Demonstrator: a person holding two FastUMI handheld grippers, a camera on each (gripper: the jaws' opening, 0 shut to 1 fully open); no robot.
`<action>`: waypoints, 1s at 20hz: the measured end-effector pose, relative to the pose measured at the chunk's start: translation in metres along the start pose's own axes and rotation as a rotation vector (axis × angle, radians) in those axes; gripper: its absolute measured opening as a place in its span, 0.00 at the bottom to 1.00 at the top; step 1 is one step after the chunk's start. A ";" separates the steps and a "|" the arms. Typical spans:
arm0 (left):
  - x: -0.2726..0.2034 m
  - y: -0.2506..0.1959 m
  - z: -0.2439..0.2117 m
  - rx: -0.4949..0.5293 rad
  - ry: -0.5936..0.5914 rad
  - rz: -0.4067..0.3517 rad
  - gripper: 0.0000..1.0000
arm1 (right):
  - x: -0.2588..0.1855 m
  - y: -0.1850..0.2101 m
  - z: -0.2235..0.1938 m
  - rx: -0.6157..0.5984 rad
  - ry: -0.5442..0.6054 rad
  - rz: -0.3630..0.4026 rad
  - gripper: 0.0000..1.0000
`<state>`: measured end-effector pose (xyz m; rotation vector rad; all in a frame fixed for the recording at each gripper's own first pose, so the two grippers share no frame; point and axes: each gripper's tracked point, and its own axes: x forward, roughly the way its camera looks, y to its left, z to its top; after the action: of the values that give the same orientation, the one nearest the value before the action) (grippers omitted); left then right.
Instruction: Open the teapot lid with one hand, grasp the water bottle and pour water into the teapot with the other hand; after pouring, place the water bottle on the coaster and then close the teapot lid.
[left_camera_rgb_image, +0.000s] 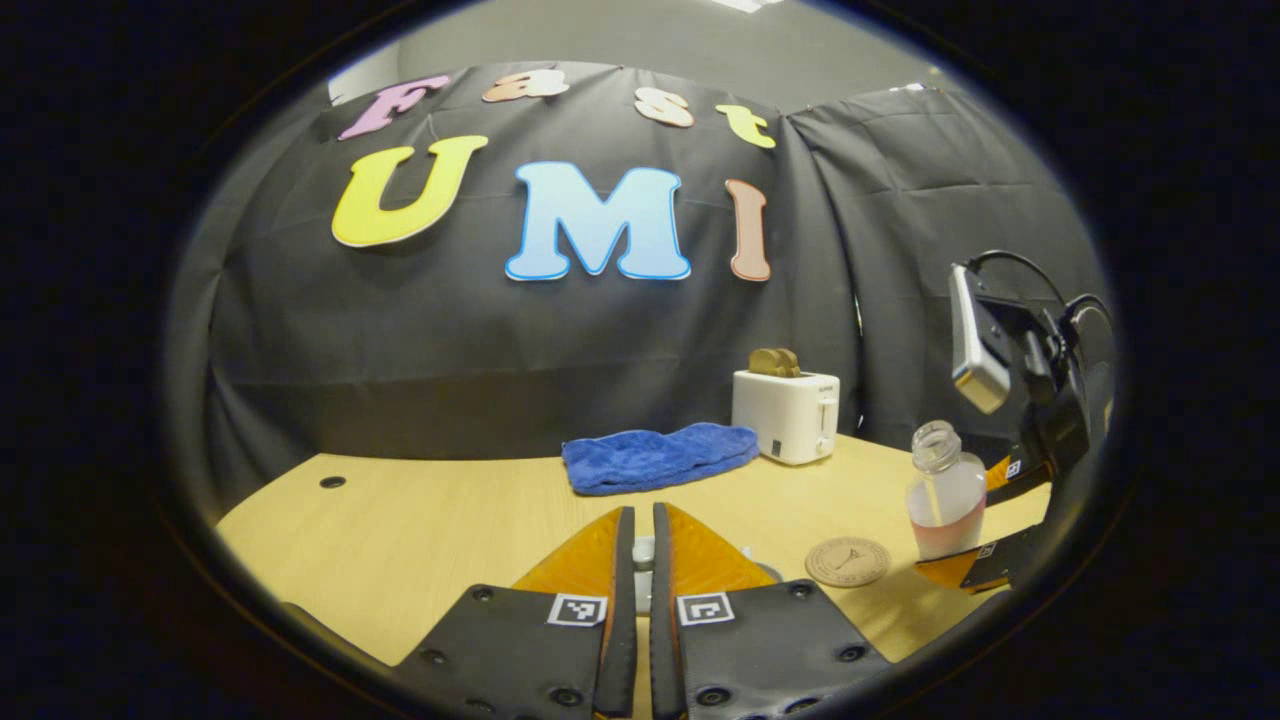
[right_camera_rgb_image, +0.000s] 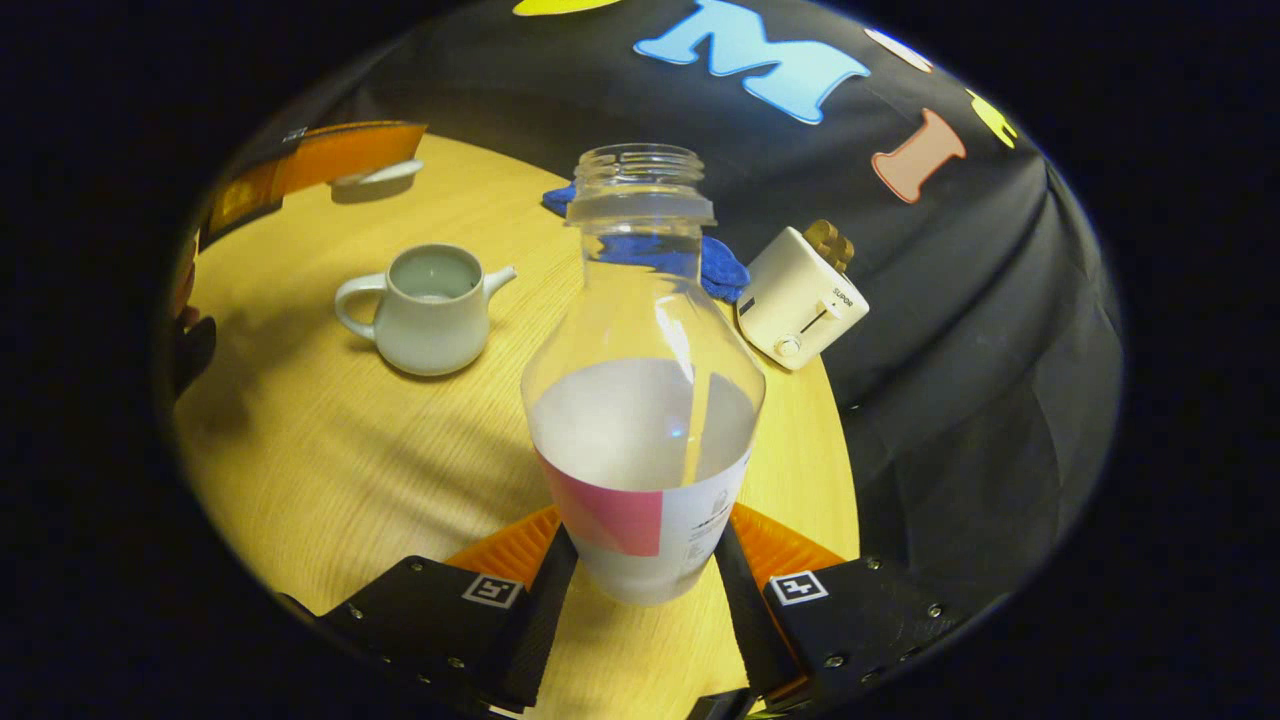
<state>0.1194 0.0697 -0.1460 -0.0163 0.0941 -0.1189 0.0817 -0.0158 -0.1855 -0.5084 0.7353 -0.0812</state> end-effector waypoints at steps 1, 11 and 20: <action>-0.002 0.006 -0.001 -0.003 0.000 0.006 0.12 | 0.000 -0.001 0.003 -0.041 0.007 -0.012 0.75; -0.002 0.038 -0.014 -0.005 0.019 0.046 0.12 | 0.018 -0.003 0.026 -0.348 0.061 -0.102 0.73; 0.002 0.040 -0.020 -0.003 0.027 0.027 0.12 | 0.026 -0.027 0.050 -0.616 0.100 -0.222 0.73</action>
<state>0.1244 0.1090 -0.1671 -0.0163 0.1211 -0.0922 0.1367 -0.0251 -0.1571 -1.1809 0.7968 -0.0871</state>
